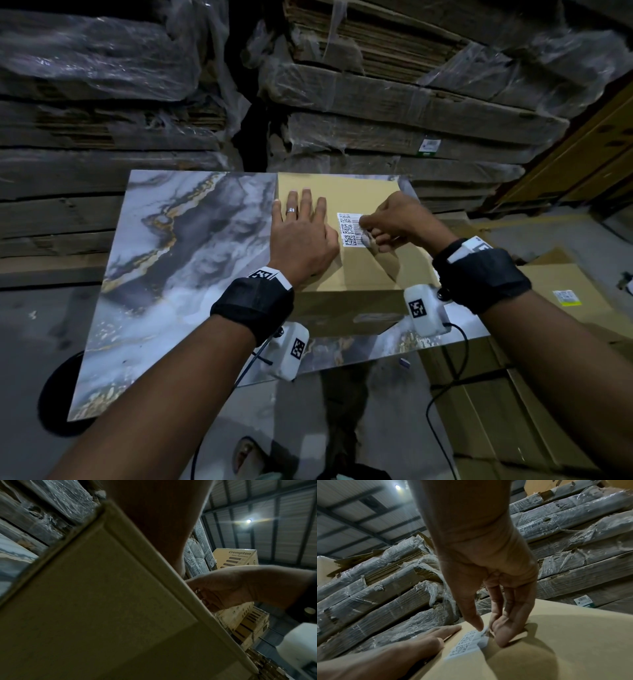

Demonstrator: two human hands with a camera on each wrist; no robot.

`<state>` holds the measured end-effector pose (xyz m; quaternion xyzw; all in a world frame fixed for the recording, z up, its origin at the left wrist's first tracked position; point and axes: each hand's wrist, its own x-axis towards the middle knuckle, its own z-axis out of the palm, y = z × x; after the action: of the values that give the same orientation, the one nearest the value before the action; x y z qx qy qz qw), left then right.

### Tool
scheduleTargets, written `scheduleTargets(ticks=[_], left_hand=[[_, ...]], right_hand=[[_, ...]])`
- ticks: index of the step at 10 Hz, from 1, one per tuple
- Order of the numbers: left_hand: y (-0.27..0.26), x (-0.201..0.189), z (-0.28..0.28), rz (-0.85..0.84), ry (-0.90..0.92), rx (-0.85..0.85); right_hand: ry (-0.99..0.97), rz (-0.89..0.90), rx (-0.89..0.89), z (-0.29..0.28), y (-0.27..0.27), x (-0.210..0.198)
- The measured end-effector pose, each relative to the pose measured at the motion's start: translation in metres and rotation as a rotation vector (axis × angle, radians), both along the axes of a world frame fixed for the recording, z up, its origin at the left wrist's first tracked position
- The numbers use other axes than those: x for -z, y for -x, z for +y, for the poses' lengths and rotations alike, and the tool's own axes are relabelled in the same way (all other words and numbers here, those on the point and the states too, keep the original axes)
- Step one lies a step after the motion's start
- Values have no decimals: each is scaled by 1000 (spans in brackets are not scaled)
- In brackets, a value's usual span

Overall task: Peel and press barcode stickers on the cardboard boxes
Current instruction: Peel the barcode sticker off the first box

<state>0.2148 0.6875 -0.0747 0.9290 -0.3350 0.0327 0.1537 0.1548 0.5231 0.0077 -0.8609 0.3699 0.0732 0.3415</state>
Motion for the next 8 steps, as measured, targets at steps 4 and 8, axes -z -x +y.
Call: scheduleTargets(ticks=[4, 8], left_hand=[[1, -3, 2, 14, -18, 5], [1, -8, 5, 30, -38, 2]], right_hand=[[275, -121, -134, -5, 8, 3], [434, -117, -745, -14, -6, 19]])
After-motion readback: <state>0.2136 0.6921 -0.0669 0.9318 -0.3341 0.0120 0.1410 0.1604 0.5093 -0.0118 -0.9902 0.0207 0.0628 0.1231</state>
